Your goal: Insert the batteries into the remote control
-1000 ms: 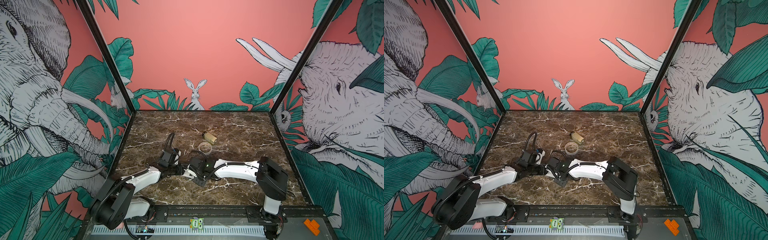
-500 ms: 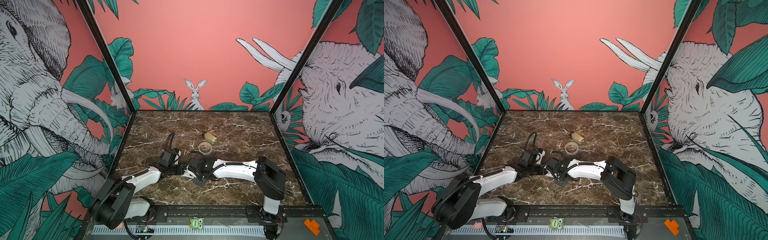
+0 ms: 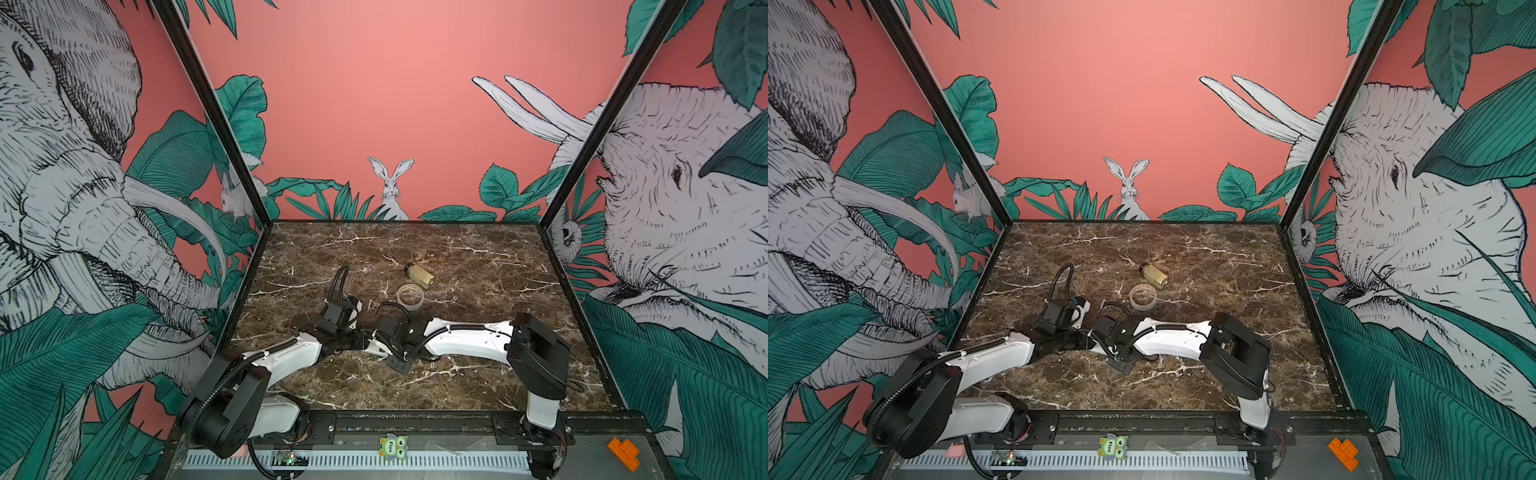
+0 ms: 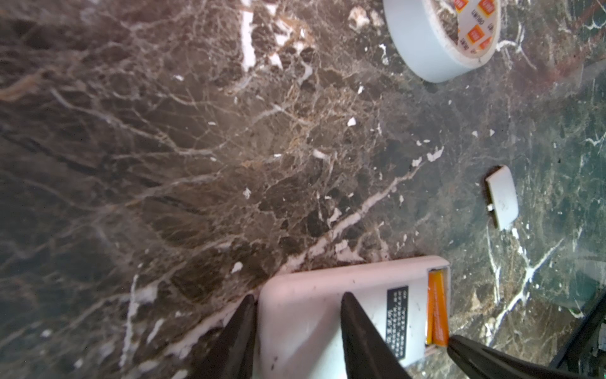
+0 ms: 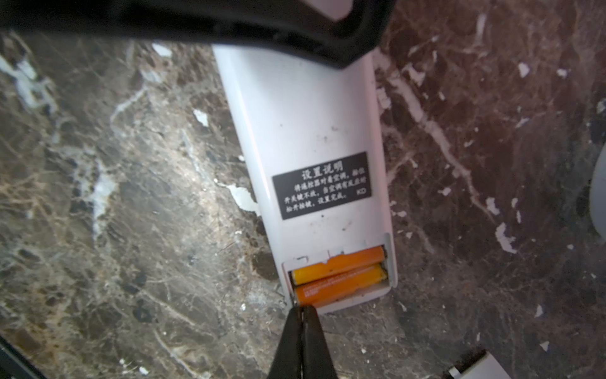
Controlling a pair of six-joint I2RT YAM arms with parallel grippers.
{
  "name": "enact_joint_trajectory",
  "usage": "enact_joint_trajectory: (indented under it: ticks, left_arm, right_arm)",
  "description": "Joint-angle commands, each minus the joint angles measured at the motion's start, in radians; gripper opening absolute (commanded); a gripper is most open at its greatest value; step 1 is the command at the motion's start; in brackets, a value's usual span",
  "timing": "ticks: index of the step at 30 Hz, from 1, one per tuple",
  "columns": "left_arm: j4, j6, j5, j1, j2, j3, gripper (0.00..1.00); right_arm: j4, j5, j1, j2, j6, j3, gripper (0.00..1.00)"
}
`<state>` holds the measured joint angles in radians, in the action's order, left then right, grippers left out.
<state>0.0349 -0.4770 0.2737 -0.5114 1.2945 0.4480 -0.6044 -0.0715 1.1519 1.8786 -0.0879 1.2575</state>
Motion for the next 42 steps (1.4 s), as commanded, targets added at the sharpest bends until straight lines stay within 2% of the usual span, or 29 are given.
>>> enact_joint_trajectory:
  ticks: [1, 9, 15, 28, 42]
  left_arm:
    - [0.068, 0.009, 0.002, -0.002, 0.022, -0.04, 0.43]
    - [0.066, 0.01, 0.002, -0.003, 0.023, -0.041, 0.43]
    - [0.066, 0.008, -0.001, -0.003, 0.028, -0.038, 0.43]
    - [0.051, 0.008, 0.005, 0.002, 0.028, -0.048, 0.43]
    - [0.043, 0.006, 0.009, 0.002, 0.024, -0.055, 0.43]
  right_arm:
    - [-0.015, -0.027, -0.011, 0.065, -0.003, -0.013, 0.03]
    - [-0.021, -0.014, -0.011, 0.028, -0.006, -0.005, 0.04]
    - [-0.022, -0.013, -0.017, -0.003, -0.013, -0.006, 0.12]
    - [0.022, 0.084, -0.055, -0.076, -0.043, -0.02, 0.11]
    - [0.053, 0.078, -0.069, -0.034, -0.036, -0.02, 0.1]
